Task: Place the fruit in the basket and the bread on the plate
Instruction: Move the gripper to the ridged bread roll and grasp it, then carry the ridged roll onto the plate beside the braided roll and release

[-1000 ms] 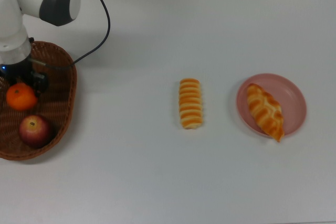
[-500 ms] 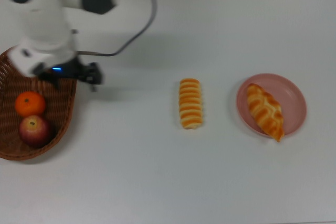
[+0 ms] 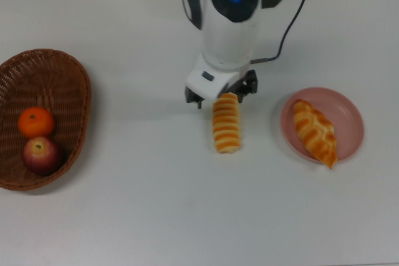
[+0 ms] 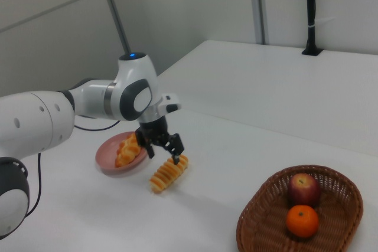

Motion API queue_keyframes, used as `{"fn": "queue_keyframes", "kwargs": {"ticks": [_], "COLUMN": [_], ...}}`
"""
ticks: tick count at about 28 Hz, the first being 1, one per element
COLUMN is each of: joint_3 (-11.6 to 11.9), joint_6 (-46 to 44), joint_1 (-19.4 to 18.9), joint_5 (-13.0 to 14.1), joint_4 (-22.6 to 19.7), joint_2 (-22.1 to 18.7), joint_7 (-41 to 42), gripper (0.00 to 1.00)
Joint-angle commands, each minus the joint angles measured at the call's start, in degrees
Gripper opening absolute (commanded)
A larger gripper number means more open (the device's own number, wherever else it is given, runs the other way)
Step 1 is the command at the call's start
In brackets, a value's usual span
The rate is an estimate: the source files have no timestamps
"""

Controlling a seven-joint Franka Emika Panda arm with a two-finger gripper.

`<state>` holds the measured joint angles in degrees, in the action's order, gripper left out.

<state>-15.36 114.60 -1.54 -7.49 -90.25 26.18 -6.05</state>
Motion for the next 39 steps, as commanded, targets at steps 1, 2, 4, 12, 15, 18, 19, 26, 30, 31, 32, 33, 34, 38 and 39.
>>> {"fn": "queue_keyframes", "kwargs": {"ticks": [1, 2, 4, 12, 15, 18, 19, 26, 30, 31, 32, 33, 34, 38, 39], "joint_3": [1.3, 1.4, 1.4, 1.4, 1.4, 1.4, 1.4, 1.4, 1.4, 1.4, 1.4, 1.4, 1.4, 0.9, 0.9], "joint_6": [1.8, 2.3, 2.7, 3.6, 3.6, 3.6, 3.6, 3.4, 3.3, 3.3, 3.3, 3.3, 3.3, 2.8, 2.8], "joint_1": [-1.9, -2.0, -2.1, -2.6, -3.0, -3.3, -3.3, -3.6, -3.6, -3.6, -3.6, -3.6, -3.6, -3.6, -3.7], "joint_5": [-1.6, -2.6, -3.4, -6.0, -6.2, -6.1, -6.0, -6.0, -5.9, -5.8, -5.5, -5.4, -5.3, -5.2, -5.1], "joint_4": [0.0, -0.1, -0.1, -0.4, -0.5, -1.0, -1.0, -0.9, -0.9, -0.8, -0.8, -0.8, -0.7, -0.2, -0.2], "joint_2": [2.0, 2.6, 3.2, 5.5, 5.6, 5.5, 5.5, 5.5, 4.9, 4.8, 4.4, 4.1, 3.8, 2.0, 1.6], "joint_7": [-1.6, -2.6, -3.0, -4.3, -4.9, -5.1, -5.2, -8.7, -9.3, -9.4, -9.7, -9.8, -9.8, -10.5, -10.8], "gripper": [1.00, 1.00, 1.00, 1.00, 0.93, 0.57, 0.46, 0.00, 0.00, 0.00, 0.00, 0.00, 0.00, 0.00, 0.00]}}
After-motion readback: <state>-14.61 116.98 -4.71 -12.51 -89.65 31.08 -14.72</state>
